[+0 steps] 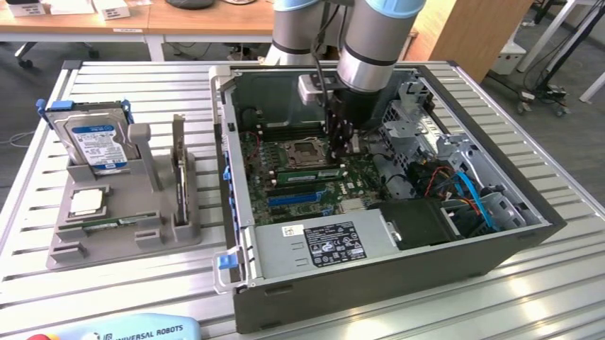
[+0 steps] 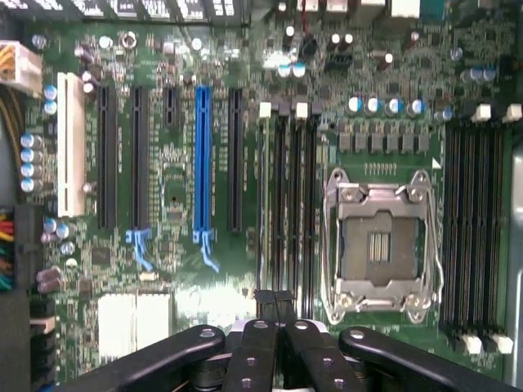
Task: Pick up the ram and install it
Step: 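Press down the ram until it locks into place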
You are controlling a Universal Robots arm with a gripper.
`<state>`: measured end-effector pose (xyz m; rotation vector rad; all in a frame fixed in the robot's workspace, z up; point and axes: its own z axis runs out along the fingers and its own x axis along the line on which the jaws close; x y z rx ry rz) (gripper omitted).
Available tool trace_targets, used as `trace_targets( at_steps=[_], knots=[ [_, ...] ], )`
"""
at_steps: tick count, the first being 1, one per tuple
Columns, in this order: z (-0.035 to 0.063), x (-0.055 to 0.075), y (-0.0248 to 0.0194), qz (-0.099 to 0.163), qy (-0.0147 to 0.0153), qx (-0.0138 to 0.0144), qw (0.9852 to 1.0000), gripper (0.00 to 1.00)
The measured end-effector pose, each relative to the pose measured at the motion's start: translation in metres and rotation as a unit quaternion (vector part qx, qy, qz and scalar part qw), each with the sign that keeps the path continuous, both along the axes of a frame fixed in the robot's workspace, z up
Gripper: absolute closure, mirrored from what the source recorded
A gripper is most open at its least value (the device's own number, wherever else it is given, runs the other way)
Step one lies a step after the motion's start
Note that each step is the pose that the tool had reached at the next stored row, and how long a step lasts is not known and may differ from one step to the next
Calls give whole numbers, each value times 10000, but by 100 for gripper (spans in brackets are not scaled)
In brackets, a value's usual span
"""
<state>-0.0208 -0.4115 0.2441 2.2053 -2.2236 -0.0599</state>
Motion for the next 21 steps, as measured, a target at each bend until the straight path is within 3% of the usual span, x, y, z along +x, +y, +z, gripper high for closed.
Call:
trace_targets(
  at_steps=[21],
  knots=[
    [0,-342,-1,-1,0,-1,10000,90]
  ],
)
